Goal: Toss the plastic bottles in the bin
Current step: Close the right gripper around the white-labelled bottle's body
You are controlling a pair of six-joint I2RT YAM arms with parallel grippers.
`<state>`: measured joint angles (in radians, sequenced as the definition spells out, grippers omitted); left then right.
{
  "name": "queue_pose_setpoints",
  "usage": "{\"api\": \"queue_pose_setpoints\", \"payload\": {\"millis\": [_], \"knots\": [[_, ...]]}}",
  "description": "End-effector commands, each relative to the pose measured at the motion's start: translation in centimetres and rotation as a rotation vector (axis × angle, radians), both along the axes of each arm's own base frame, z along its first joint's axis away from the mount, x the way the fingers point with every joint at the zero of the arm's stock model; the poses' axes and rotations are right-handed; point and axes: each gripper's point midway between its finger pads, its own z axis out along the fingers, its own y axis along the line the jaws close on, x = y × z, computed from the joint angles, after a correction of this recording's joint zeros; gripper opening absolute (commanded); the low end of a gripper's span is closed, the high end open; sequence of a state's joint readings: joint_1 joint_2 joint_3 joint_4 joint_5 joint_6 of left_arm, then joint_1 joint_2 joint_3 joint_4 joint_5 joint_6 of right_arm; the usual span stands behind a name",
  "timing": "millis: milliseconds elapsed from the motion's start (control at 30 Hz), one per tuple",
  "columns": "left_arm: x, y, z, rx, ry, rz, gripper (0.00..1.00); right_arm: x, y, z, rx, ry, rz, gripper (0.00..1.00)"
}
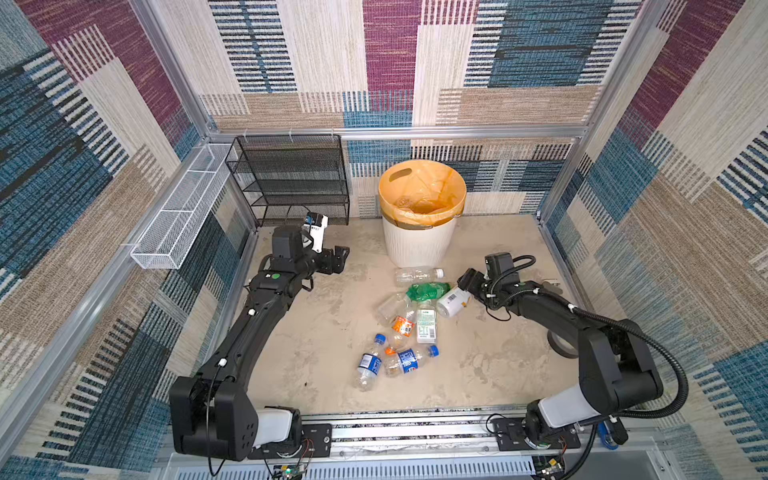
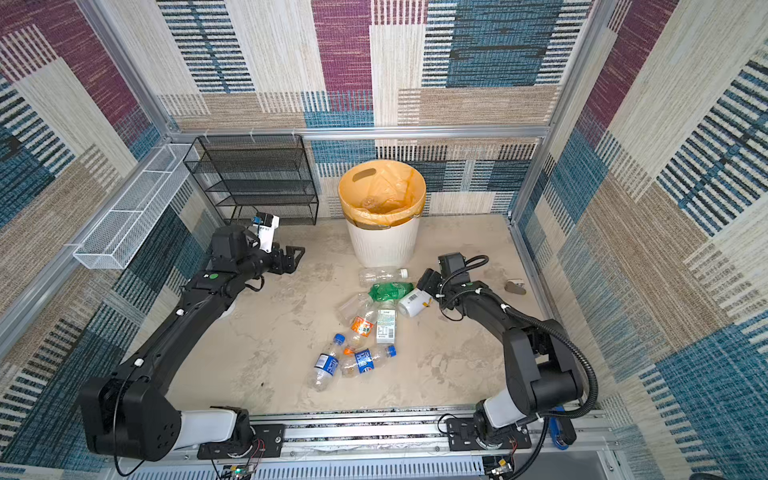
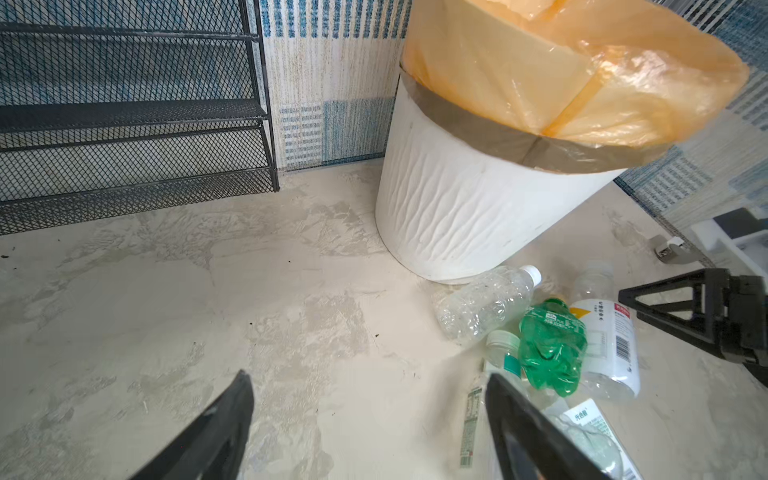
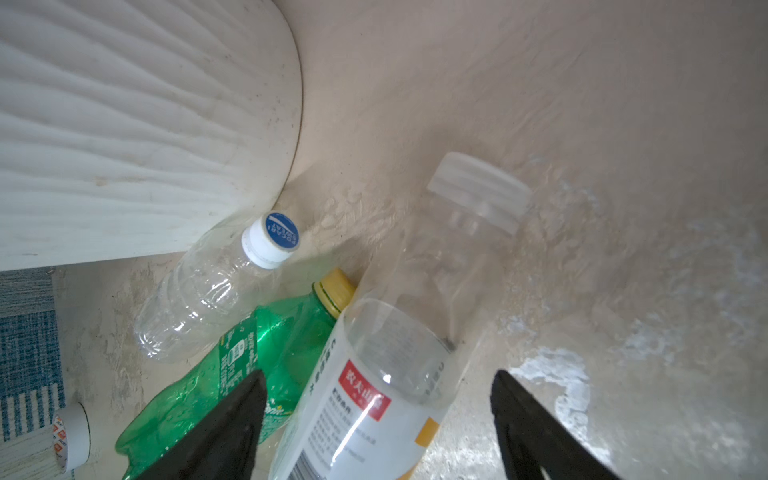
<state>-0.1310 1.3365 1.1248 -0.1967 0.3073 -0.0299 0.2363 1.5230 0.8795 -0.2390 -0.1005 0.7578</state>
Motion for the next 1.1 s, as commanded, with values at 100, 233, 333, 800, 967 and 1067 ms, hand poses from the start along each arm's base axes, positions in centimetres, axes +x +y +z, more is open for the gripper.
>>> {"api": "queue_pose_setpoints", "payload": {"millis": [100,233,333,800,967,1067], "knots": [[-0.1,-0.6,0.5,-0.048,-0.025,-0.024,0.87,0.3,1.0,-0.8,0.080,0.011,-0.015,0.85],[0.0,-0.9,0.4,-0.058,-0.016,-0.041,0.86,0.9,1.1,-1.0,0.080,0.007,-0.020,0.85],[0.0,-1.1,0.2,-0.063,-0.009,-0.045,0.86,1.1,1.2,-1.4,0.083,0.014,-0.017,0.84],[0.1,-1.5,-0.6,-0.068,0.022,-0.069,0.84,1.2,1.1,-3.5,0.059,0.042,-0.009,0.67],[0.3,-1.5,-1.0,-0.065,0.032,-0.070,0.83,1.2,0.9,-3.6,0.039,0.042,-0.009,0.61],[0.3,-1.7,-1.1,-0.072,0.037,-0.078,0.83,1.5,0.6,-3.1,0.011,0.029,-0.008,0.60]]}}
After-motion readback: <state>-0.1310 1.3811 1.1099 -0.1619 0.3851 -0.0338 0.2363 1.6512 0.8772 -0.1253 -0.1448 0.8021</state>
